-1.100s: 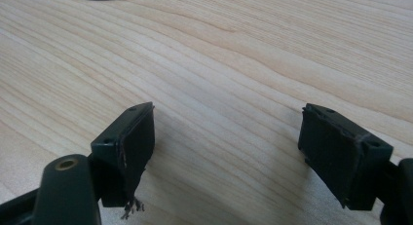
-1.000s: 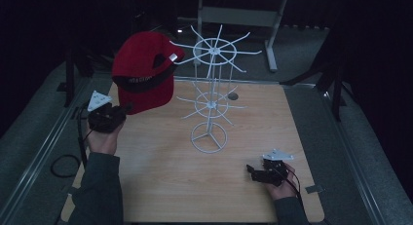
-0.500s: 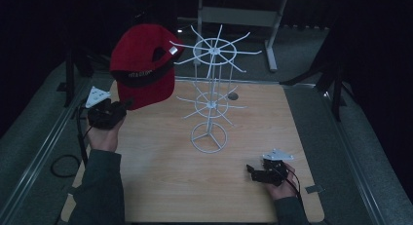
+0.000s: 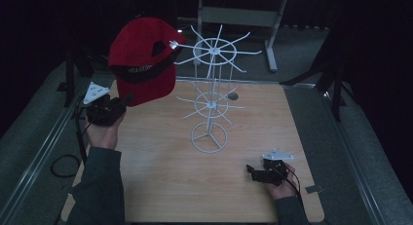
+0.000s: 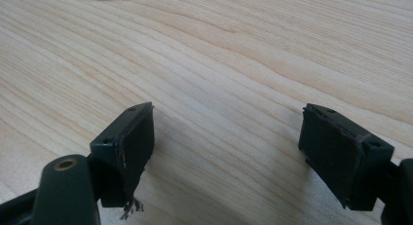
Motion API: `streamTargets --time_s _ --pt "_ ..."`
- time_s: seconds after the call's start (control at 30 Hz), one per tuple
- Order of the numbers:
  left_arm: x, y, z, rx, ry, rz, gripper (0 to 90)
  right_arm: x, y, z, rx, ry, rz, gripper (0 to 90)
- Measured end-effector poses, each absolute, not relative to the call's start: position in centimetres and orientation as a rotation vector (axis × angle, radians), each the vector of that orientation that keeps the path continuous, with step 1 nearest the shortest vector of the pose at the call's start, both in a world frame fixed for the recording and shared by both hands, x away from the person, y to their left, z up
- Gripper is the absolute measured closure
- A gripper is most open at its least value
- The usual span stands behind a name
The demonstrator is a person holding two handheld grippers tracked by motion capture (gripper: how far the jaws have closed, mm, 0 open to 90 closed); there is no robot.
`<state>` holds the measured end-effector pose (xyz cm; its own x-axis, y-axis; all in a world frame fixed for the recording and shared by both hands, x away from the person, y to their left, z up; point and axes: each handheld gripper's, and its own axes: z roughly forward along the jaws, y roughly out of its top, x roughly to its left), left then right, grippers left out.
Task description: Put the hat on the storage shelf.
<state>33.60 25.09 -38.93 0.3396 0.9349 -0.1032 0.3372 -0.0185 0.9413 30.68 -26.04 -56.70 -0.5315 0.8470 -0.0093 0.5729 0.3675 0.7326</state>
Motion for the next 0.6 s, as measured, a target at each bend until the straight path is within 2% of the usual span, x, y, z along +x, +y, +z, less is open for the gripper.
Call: streamTargets --time_s 0.6 --pt "33.5 24.9 -36.5 1.539 1.149 0.713 86.2 30.8 -26.1 -56.7 1.231 2.253 0.973 20.4"
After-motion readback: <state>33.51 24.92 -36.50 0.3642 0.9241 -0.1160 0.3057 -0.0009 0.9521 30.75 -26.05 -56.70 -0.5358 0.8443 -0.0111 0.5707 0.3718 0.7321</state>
